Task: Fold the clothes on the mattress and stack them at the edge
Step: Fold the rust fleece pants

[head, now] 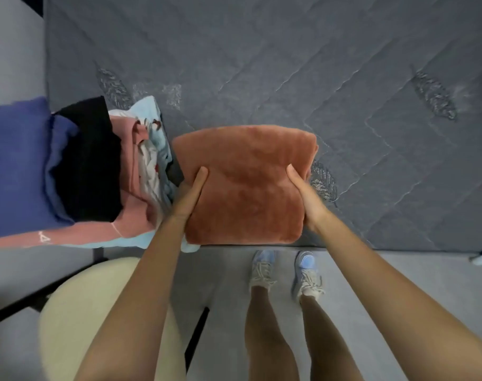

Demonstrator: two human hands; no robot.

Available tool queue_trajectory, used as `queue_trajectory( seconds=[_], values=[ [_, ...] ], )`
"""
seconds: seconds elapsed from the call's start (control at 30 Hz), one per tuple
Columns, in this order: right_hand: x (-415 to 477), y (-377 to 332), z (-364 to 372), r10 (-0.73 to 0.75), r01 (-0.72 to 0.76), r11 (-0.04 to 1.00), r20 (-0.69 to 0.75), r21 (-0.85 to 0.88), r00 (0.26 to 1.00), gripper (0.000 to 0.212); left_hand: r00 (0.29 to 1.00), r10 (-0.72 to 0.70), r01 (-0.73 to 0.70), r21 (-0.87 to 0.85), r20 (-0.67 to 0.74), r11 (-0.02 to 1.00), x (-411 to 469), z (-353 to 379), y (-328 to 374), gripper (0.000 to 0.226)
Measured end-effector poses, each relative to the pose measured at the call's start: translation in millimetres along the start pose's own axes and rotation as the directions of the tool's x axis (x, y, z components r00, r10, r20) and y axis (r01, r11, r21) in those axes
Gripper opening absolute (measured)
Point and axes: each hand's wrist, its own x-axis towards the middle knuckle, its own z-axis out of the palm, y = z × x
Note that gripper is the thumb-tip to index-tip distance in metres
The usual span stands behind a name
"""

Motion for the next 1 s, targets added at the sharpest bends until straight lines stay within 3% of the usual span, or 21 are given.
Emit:
queue_trajectory(
  seconds=[0.1, 0.23, 0.37, 0.43, 0.5, 0.6, 0.7, 0.83, 0.9, 1.0],
  values=[
    [18, 18, -7, -0.042, 0.023, 0.973, -0.081, -0.231, 0.996, 0.061, 0.999, 0.006, -0.001, 0.105, -0.043, 0.994, 17, 7, -22, 0.028],
    [30, 28, -10, -0.081, 0.04, 0.933, -0.099, -0.358, 0.992, 0.067, 0.994, 0.049, -0.038, 0.108, -0.101, 0.993, 30, 13, -37, 0.028],
    [26, 22, -7, -0.137, 0.042, 0.877, -0.167, -0.478, 0.976, 0.064, 0.984, 0.072, -0.056, 0.105, -0.164, 0.993, 26, 13, -36, 0.034],
    [15, 16, -7, -0.225, 0.049, 0.834, -0.258, -0.55, 0.94, 0.063, 0.966, 0.138, -0.108, 0.141, -0.218, 0.984, 11, 13, -30, 0.052],
    [-5, 7, -10, -0.33, 0.068, 0.761, -0.294, -0.645, 0.897, 0.075, 0.938, 0.229, -0.16, 0.262, -0.26, 0.952, -11, 15, -18, 0.075],
    [-48, -18, -10, -0.417, 0.028, 0.545, -0.242, -0.838, 0.876, 0.095, 0.872, 0.417, -0.246, 0.506, -0.256, 0.826, -50, 19, 15, 0.081],
    [-92, -49, -12, -0.482, -0.003, 0.26, -0.133, -0.966, 0.866, 0.089, 0.805, 0.589, -0.365, 0.722, -0.073, 0.588, -88, 27, 56, 0.068],
    [-153, -89, -20, -0.477, -0.102, -0.1, -0.043, -0.99, 0.878, 0.085, 0.806, 0.559, -0.457, 0.806, 0.195, 0.377, -129, 40, 111, 0.067],
    [-184, -106, -27, -0.475, -0.157, -0.173, -0.057, -0.972, 0.878, 0.084, 0.803, 0.526, -0.478, 0.83, 0.281, 0.287, -147, 47, 134, 0.069],
    [-226, -124, -40, -0.487, -0.2, -0.15, -0.104, -0.968, 0.868, 0.083, 0.809, 0.478, -0.488, 0.844, 0.341, 0.225, -174, 58, 164, 0.071]
  ],
)
